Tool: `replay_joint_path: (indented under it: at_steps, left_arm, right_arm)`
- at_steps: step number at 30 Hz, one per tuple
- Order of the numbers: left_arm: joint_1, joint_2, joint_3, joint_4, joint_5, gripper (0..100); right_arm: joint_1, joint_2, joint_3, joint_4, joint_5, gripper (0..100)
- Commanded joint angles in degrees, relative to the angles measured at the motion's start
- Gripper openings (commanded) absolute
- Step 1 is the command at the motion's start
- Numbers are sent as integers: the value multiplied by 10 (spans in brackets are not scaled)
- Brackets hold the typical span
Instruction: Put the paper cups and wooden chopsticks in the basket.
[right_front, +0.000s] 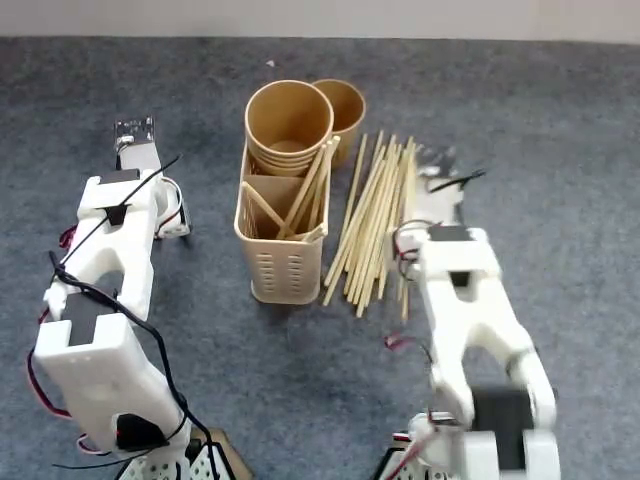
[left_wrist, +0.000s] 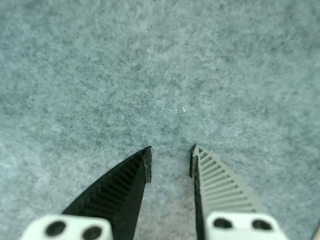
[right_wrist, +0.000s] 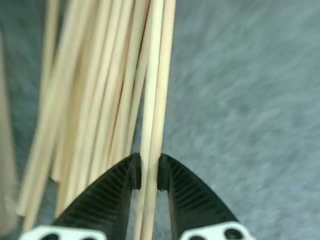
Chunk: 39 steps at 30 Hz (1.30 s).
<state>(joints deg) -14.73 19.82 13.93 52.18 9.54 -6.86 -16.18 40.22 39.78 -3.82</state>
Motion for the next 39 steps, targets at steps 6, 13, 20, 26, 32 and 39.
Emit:
replay_joint_path:
  at_steps: [6,13,20,26,32,39]
  left_arm:
    - [14,-6,0,-15,-6,162]
    - [14,-6,0,-15,-6,162]
    - [14,-6,0,-15,-6,162]
    - [14,-6,0,-16,-6,162]
    - [14,-6,-1,-16,-6,163]
    - [13,-6,-1,-16,-6,163]
  right_arm:
    - [-35,-465,-96,0,4,6]
    - [-144,-455,-112,-124,2,6]
    - [-227,-397,-22,-246,2,6]
    - [-270,-371,65,-294,5,6]
    - [-271,-372,111,-294,5,6]
    - [-270,-372,148,-293,6,23]
